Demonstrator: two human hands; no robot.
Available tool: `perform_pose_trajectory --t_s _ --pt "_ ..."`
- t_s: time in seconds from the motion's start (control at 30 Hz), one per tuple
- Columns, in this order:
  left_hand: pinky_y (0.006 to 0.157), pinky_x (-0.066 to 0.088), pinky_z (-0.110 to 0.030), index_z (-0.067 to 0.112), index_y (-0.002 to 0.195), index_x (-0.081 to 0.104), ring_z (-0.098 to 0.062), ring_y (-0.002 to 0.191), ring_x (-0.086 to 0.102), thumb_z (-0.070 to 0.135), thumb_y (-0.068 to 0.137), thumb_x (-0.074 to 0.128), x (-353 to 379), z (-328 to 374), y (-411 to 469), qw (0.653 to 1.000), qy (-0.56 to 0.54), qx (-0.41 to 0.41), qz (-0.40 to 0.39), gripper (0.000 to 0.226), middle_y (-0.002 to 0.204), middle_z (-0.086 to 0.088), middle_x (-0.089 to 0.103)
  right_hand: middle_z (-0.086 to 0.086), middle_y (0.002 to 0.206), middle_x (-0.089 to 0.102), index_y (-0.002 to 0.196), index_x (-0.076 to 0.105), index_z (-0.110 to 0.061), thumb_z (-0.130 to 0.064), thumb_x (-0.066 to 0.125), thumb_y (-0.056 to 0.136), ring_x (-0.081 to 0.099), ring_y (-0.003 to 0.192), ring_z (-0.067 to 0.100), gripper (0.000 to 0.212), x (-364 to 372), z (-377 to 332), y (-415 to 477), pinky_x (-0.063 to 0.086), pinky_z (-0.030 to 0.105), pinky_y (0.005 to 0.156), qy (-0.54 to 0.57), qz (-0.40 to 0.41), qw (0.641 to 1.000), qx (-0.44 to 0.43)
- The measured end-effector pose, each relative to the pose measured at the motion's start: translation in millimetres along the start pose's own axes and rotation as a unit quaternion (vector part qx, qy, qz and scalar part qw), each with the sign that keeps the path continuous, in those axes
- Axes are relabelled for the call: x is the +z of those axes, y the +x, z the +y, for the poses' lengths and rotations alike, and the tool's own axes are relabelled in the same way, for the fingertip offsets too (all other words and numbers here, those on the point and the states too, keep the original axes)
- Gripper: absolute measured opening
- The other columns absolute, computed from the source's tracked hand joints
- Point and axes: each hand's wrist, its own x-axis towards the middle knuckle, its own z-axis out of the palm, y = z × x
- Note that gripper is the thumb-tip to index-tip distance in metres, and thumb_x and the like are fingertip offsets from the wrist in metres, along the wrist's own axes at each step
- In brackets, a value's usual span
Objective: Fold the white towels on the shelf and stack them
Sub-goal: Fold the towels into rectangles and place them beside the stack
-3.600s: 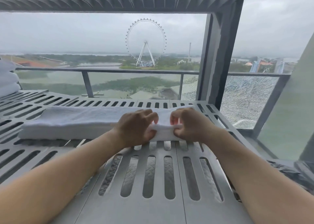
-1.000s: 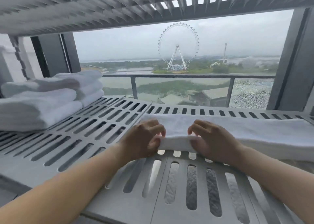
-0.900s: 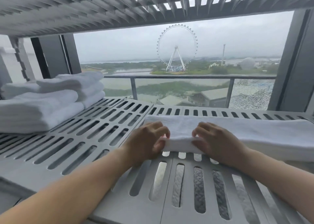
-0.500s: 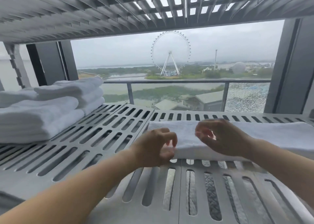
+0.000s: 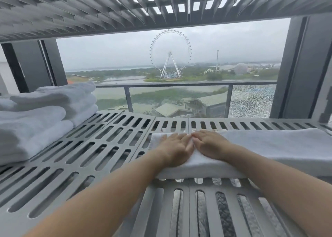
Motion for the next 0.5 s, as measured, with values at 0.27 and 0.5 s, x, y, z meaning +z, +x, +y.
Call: perform_pose_trajectory --t_s 0.27,0.5 --pt "0.110 -0.002 -0.059 0.042 0.144 0.005 -0.029 0.142 0.001 0.059 0.091 0.010 1 -1 -4 0.998 0.022 -0.064 -0.002 0.057 0.157 0.004 0.005 -0.004 0.152 0.024 0.142 0.028 -0.028 -0.042 0.021 0.095 0.017 0.139 0.016 0.049 0 -3 0 0.007 0.042 0.113 -0.022 -0.029 0.999 0.021" --pt "0.106 0.012 -0.063 0.048 0.141 0.012 -0.030 0.141 0.010 0.069 0.084 0.013 0 -1 -6 0.993 0.045 -0.110 0.018 0.061 0.156 0.005 0.011 0.003 0.131 0.051 0.120 0.055 -0.014 -0.022 0.045 0.090 0.048 0.116 0.018 0.034 -8 -10 -12 0.035 0.030 0.098 0.101 0.125 0.987 -0.030"
